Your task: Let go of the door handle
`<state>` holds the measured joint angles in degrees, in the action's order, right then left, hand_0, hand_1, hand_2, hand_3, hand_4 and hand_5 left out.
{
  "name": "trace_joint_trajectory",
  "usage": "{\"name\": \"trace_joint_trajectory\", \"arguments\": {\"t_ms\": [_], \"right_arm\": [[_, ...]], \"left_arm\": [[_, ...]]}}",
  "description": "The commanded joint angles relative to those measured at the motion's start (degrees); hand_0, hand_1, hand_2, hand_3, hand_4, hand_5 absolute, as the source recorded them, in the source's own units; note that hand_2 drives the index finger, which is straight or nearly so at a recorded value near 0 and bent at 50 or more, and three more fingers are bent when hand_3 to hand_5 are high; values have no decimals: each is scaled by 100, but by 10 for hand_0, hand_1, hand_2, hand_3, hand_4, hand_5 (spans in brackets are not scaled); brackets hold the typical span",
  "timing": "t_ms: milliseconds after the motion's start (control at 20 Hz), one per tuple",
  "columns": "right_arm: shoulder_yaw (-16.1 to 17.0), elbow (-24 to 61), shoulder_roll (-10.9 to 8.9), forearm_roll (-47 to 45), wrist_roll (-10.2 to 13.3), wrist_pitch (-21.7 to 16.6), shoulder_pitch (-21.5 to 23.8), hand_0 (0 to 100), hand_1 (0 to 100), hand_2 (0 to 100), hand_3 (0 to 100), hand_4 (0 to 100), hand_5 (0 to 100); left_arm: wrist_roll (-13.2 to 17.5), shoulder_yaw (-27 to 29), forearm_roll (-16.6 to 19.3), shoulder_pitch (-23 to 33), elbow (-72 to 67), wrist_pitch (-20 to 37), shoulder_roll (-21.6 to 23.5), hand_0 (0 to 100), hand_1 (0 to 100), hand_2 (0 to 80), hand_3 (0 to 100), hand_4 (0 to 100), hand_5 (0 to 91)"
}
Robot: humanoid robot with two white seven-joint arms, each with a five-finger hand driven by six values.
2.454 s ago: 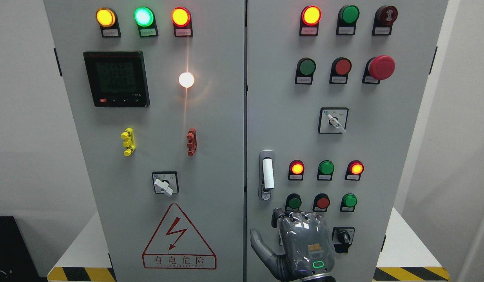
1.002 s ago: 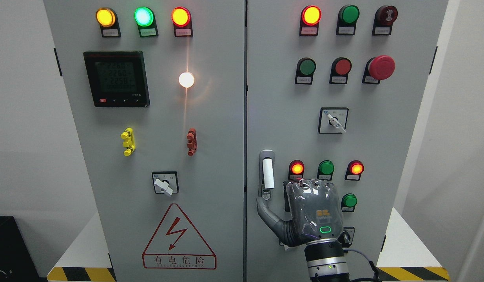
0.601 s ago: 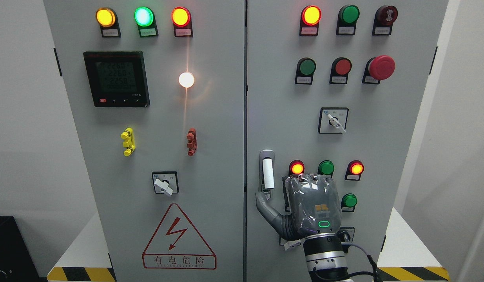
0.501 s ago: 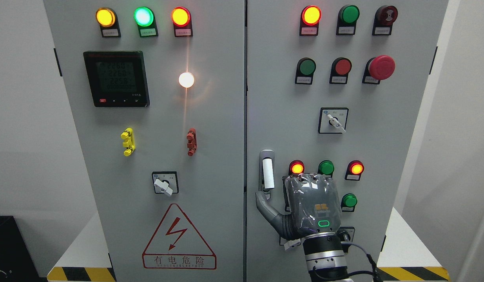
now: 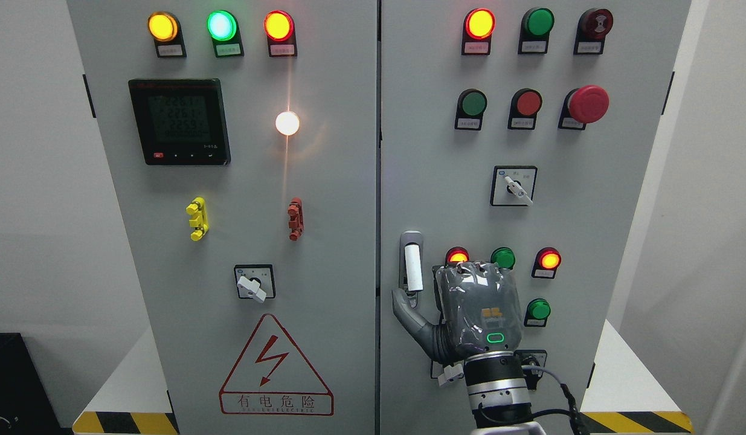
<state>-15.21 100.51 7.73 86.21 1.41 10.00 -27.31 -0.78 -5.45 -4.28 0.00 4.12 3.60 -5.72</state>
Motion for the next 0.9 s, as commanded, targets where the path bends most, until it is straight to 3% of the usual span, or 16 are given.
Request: {"name": "trace_joint_trajectory", "arguments": {"t_ms": [0, 851], "right_arm": [[-17, -137, 1, 1, -18, 46, -72, 307, 189, 940, 1000, 1000, 1000], [18, -137, 9, 1, -18, 81, -99, 393, 254, 944, 1000, 1000, 1000]], "left_arm": [[-1, 0, -3, 97, 1, 1, 0, 120, 556, 0, 0, 0, 0], [-1, 0, -3, 97, 1, 1, 0, 120, 556, 0, 0, 0, 0]]}}
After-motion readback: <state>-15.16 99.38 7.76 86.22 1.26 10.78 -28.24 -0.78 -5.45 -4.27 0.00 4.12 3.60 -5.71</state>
